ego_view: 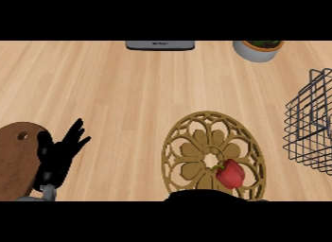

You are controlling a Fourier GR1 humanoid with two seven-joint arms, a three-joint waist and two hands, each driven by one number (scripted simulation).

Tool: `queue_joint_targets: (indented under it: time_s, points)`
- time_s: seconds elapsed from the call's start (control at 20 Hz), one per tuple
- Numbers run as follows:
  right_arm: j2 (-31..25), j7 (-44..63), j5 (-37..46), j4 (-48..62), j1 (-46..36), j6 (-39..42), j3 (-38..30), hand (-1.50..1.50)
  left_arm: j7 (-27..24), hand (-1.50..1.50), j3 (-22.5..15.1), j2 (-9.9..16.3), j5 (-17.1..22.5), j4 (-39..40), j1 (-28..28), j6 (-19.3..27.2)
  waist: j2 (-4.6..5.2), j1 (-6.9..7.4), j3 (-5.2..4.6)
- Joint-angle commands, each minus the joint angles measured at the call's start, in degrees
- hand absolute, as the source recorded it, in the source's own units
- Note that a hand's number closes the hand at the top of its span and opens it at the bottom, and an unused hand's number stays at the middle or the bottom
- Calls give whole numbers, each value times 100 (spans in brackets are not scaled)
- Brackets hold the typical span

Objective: Pick the bell pepper from the placemat and place it in the basket

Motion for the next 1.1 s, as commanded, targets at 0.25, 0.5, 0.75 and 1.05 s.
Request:
queue_joint_targets:
  time_s: [0.25,0.5,0.75,1.05]
  points:
    - [-1487,424,2601,-1777,-683,-39,-604,-150,29,0,-145,-79,-78,37,792,126,0,-281,-31]
    - [-2115,1115,2174,-2590,-1267,801,-1463,-150,75,0,129,154,126,-47,696,-101,66,-201,-48]
    - [-3067,1150,1264,-2673,-1625,1935,-2139,-150,336,0,136,126,46,15,440,45,75,-273,-50]
    - [-3984,1050,519,-2271,-2060,3019,-2811,-150,321,0,72,167,-22,-267,656,-4,84,-151,-48]
